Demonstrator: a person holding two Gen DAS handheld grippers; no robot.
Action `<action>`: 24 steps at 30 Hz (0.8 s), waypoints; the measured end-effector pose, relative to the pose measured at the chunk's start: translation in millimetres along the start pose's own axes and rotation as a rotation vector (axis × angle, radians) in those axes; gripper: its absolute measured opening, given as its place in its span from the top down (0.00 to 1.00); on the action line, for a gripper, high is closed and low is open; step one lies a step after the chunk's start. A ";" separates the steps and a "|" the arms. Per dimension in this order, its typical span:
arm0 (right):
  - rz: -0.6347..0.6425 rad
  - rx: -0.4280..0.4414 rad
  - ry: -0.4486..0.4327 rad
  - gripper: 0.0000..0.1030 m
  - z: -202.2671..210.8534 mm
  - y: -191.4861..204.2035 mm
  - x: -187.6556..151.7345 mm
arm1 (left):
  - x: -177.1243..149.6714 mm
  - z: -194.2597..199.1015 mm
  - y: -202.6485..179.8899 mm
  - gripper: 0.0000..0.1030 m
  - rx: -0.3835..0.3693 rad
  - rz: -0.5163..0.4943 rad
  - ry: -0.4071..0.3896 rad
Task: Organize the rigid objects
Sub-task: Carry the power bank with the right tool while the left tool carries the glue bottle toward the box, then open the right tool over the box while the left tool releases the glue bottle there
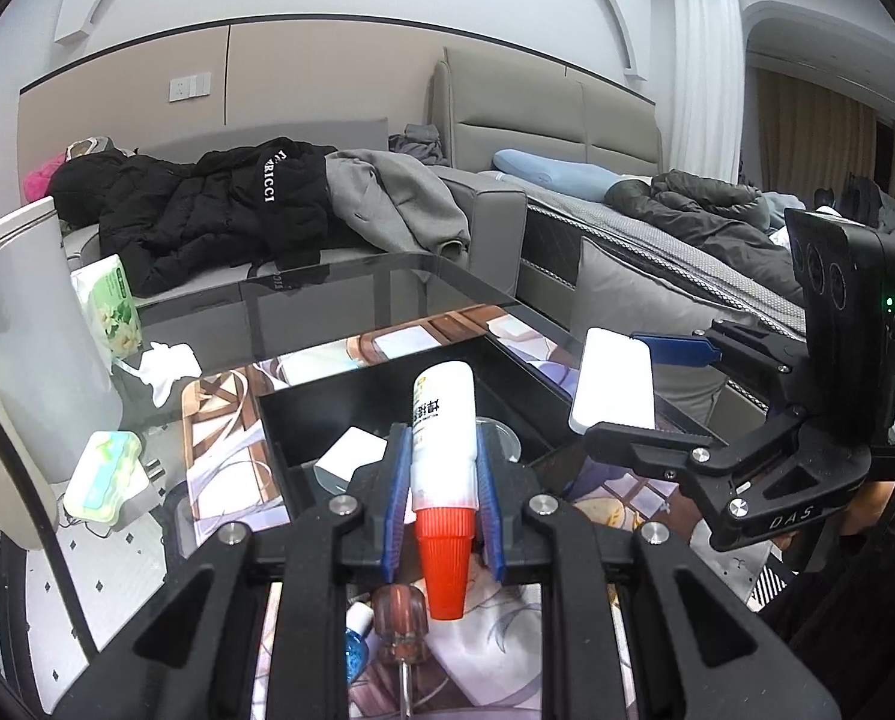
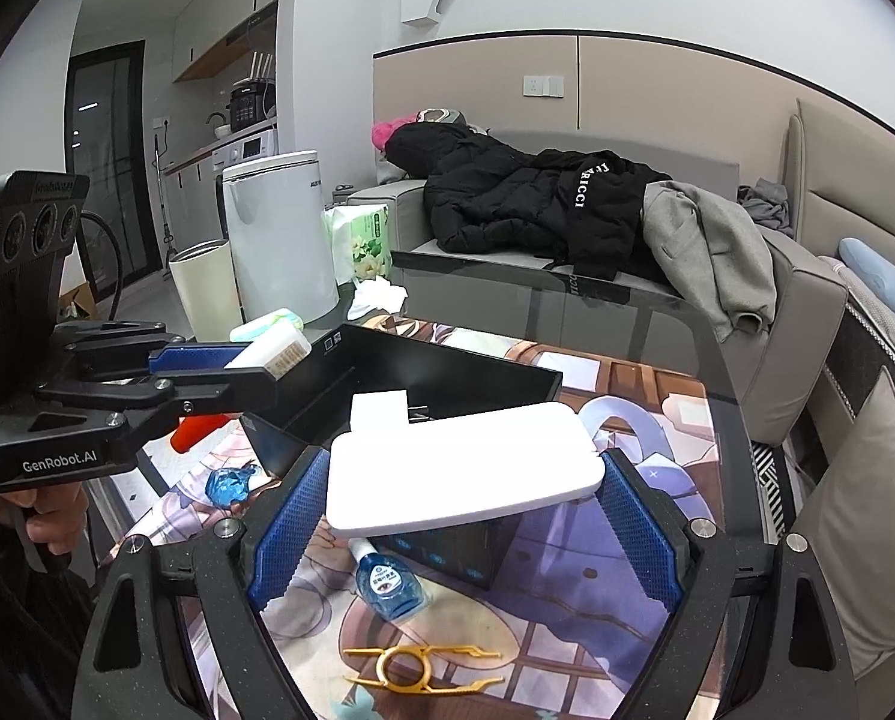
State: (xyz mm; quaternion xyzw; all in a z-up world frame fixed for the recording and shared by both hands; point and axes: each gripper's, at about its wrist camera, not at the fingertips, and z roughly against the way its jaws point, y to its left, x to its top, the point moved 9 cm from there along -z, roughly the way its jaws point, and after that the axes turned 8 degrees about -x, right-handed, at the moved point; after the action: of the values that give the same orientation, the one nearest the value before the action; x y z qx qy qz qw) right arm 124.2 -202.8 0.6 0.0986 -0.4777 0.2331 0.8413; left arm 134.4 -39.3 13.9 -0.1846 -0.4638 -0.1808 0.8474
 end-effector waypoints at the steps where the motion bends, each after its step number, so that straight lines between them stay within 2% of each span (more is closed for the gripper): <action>1: -0.001 -0.001 -0.001 0.13 -1.2 -0.3 0.9 | 1.0 -0.4 0.9 0.82 0.007 -0.004 -0.004; 24: -0.021 -0.012 0.024 0.13 -51.7 9.6 19.6 | 12.8 -23.9 25.5 0.82 0.039 0.014 -0.035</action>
State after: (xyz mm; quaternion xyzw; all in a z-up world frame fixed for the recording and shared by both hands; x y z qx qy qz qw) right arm 167.3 -168.5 -10.4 0.0958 -0.4680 0.2225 0.8499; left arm 170.2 -30.3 9.1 -0.1746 -0.4805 -0.1626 0.8439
